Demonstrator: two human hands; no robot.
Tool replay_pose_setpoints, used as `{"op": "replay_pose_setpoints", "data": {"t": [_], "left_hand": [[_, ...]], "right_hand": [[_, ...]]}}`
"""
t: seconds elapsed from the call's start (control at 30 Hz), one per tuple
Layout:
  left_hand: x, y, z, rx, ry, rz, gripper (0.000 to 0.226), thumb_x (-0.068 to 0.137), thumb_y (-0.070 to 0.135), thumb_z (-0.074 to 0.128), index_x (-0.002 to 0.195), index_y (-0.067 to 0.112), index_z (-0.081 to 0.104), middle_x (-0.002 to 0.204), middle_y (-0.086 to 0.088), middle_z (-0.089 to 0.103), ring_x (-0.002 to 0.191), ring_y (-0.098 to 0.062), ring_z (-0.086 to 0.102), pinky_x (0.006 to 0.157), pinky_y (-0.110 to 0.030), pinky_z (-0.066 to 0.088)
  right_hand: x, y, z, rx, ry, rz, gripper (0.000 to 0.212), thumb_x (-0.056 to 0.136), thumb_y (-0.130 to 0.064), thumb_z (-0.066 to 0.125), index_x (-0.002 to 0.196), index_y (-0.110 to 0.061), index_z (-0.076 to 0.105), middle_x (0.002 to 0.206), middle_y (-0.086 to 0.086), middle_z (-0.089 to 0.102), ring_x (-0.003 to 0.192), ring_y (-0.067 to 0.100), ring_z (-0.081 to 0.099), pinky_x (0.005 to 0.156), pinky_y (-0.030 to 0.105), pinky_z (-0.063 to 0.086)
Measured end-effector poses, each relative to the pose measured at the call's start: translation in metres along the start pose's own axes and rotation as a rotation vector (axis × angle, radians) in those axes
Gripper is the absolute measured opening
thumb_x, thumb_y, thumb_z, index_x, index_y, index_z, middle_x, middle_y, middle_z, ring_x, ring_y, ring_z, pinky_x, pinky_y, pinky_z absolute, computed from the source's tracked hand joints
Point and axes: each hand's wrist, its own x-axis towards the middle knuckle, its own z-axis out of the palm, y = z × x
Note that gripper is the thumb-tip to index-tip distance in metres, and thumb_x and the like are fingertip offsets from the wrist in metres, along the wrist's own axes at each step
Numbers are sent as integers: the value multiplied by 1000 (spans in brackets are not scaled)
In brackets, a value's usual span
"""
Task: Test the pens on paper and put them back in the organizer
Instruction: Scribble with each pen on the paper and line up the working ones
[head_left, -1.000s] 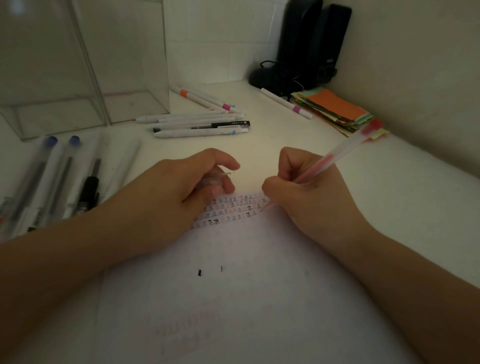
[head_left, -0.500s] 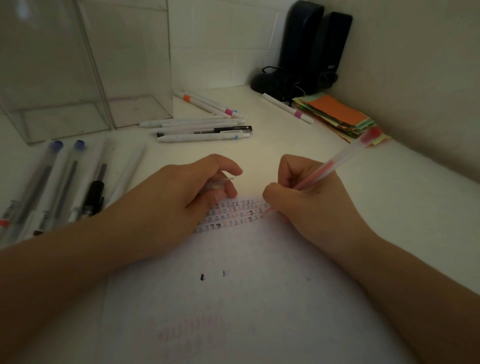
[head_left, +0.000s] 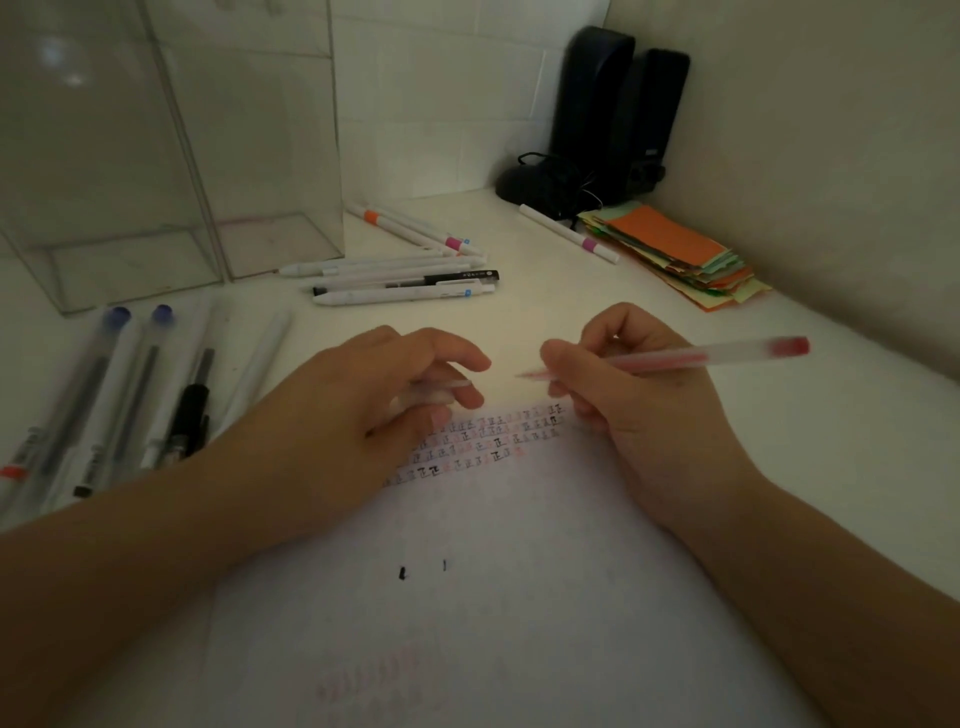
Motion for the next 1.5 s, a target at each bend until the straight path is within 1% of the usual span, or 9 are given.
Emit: {"op": "replay_pose_setpoints", "data": {"t": [0.23, 0.37, 0.5, 0.7, 0.87, 1.0, 1.1, 1.3, 1.5], "left_hand": [[-1, 3, -3, -157, 81, -64, 46, 75, 10, 70, 101, 44, 54, 99, 26, 63, 88, 1, 61, 78, -4, 42], [-1, 2, -4, -221, 100, -56, 43, 74, 7, 71, 102, 36, 57, 94, 17, 66, 85, -3, 63, 78, -7, 45], [-1, 2, -3, -224, 89, -18, 38, 73, 16, 70, 100, 39, 56, 94, 18, 65, 87, -1, 63, 78, -7, 45], [-4, 6, 1, 75, 100, 114, 33, 75, 29, 60, 103, 41, 49, 100, 19, 59, 86, 8, 55, 79, -7, 42], [-4, 18, -4, 77, 188, 165, 25, 77, 28, 61, 100, 33, 52, 84, 21, 63, 89, 9, 54, 65, 9, 31], [-7, 18, -7, 134, 177, 191, 18, 77, 33, 51, 95, 30, 52, 99, 16, 57, 88, 7, 54, 66, 10, 29], [-7, 19, -6, 122, 97, 139, 19, 78, 37, 50, 97, 36, 47, 79, 24, 57, 82, 9, 53, 70, 3, 36], [-3, 22, -17, 349, 105, -3, 24, 88, 34, 34, 100, 42, 53, 86, 17, 45, 67, -5, 50, 57, -11, 35], [-9, 14, -35, 615, -37, -332, 31, 90, 53, 35, 105, 35, 55, 94, 13, 54, 85, -5, 50, 80, -22, 41]], "right_hand": [[-5, -5, 4, 139, -282, 6, 18, 70, -30, 74, 62, -18, 63, 54, 1, 62, 45, 9, 46, 43, 16, 37], [-3, -3, 3, 198, -277, 11, 31, 74, -42, 55, 64, -15, 67, 58, 6, 63, 49, 14, 47, 45, 23, 38], [-3, -3, 5, 186, -275, 23, 31, 85, -33, 58, 63, -14, 68, 55, 9, 63, 46, 15, 47, 43, 20, 38], [-9, -10, 11, -122, -344, -102, 34, 90, -34, 47, 62, -20, 60, 49, -1, 56, 44, 9, 44, 46, 16, 38], [-9, -12, 11, -35, -367, -150, 31, 86, -40, 42, 63, -24, 57, 50, -2, 57, 46, 10, 46, 47, 16, 37], [-10, -12, 14, -46, -389, -150, 31, 86, -40, 42, 63, -24, 56, 49, -2, 56, 46, 7, 47, 48, 14, 38], [-7, -11, 17, -11, -359, -54, 30, 84, -44, 51, 68, -19, 56, 49, -2, 54, 46, 9, 45, 47, 15, 37], [3, -8, 10, -302, -132, 98, 66, 69, -65, 42, 126, -31, 43, 53, -5, 57, 46, -1, 47, 55, 16, 38], [4, -4, 6, -397, -137, 62, 19, 91, -37, 47, 104, -32, 59, 46, -4, 53, 41, -1, 43, 46, 7, 35]]}}
